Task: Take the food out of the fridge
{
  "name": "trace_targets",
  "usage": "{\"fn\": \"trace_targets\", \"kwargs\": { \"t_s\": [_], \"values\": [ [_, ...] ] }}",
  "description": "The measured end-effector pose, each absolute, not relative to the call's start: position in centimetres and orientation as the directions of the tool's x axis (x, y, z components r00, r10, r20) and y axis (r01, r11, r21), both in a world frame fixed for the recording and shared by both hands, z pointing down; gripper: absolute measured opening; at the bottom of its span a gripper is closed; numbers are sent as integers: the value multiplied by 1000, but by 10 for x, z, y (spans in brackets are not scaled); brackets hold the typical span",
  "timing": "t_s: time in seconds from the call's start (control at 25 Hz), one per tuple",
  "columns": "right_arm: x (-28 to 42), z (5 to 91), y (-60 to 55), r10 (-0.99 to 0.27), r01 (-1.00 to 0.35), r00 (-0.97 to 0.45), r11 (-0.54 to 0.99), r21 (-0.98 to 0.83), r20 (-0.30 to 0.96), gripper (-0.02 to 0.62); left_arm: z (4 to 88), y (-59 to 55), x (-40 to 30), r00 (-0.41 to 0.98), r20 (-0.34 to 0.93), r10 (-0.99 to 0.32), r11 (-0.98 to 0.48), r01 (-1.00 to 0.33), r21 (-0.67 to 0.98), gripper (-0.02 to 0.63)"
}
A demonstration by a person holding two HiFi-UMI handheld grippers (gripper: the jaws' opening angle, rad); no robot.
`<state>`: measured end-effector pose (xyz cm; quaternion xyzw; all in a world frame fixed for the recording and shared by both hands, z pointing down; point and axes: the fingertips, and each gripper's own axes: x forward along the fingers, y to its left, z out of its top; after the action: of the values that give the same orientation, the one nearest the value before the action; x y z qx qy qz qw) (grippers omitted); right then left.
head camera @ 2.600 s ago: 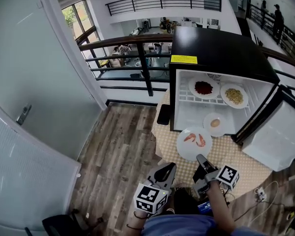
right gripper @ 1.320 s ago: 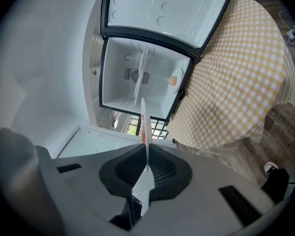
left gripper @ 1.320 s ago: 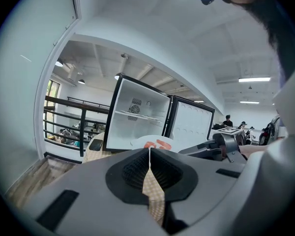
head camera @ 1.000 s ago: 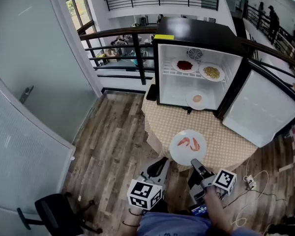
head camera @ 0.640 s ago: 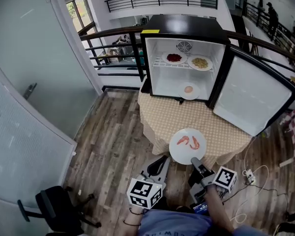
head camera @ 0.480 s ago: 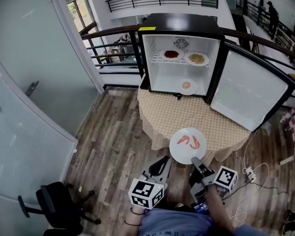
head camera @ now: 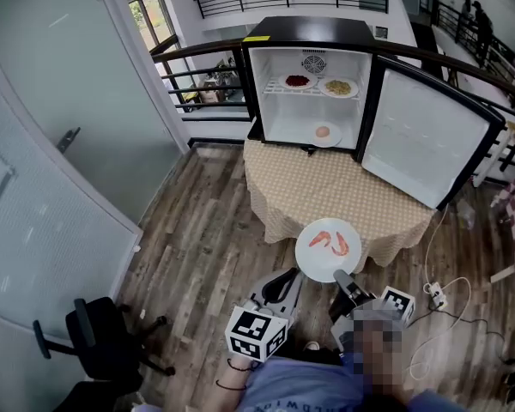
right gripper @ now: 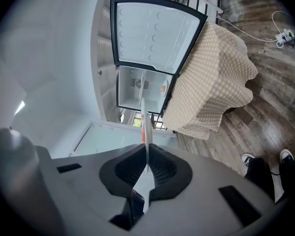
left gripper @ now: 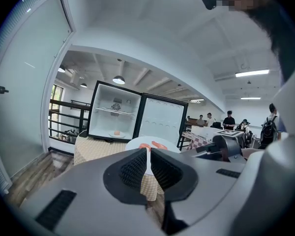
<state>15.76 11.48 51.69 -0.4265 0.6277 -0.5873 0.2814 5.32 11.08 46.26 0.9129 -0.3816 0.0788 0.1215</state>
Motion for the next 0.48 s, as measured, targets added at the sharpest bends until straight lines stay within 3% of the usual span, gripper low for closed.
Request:
{"fn": "trace_targets", "kwargs": {
  "t_s": [0.48],
  "values": [
    [158,513,160,-866,-207,-485,-23,-978,123,26,463,162,64,704,241,-668,-692,-707,144,20]
  ]
}}
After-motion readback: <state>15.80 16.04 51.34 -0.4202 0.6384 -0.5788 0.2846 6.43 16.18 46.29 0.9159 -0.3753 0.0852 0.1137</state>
